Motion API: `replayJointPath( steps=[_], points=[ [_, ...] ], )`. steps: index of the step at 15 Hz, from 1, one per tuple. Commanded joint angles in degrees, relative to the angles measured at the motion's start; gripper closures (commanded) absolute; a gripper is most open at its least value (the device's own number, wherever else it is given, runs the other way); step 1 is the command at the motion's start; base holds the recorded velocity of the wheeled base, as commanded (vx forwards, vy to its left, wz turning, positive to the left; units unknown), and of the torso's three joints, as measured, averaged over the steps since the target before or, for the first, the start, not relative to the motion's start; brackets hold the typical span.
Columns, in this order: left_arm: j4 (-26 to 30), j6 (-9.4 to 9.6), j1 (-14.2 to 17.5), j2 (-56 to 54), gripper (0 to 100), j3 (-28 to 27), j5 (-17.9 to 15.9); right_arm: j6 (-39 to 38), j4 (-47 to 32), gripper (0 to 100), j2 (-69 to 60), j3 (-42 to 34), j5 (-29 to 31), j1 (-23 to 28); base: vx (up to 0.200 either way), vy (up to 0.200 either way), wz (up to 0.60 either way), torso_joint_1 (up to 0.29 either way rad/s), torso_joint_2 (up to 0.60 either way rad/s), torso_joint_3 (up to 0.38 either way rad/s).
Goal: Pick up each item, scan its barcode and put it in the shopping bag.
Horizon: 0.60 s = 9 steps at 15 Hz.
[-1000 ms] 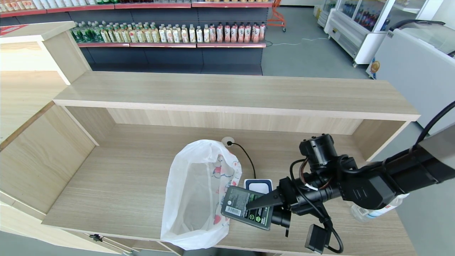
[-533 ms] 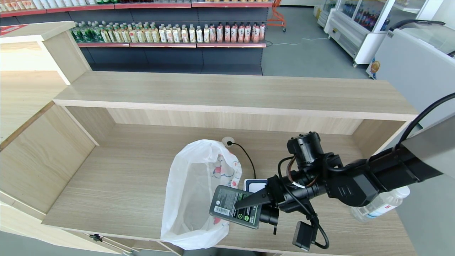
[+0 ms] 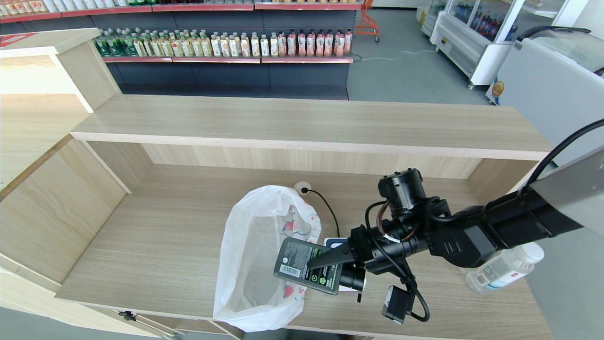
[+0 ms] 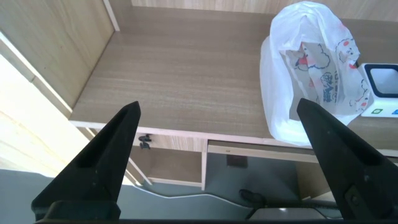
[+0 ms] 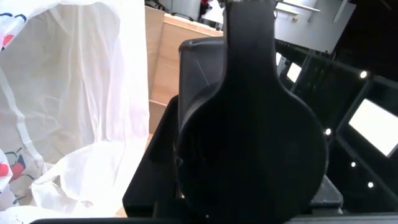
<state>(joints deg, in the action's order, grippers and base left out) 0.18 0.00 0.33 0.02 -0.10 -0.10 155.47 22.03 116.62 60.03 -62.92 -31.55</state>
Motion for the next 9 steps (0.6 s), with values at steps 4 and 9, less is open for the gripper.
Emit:
replayJointPath(
  steps=[4,9],
  points=[
    [-0.01,0.00,0.02,-0.02,0,0.01,0.01,-0.08,0.03,100,-0.07,0.09,-0.01,0.00,0.000,0.000,0.00,0.000,0.00,0.000],
    [-0.01,0.00,0.02,-0.02,0,0.01,0.01,-9.83,-0.06,100,-6.22,-2.28,-0.01,0.52,0.000,0.000,0.00,0.000,0.00,0.000]
  ],
)
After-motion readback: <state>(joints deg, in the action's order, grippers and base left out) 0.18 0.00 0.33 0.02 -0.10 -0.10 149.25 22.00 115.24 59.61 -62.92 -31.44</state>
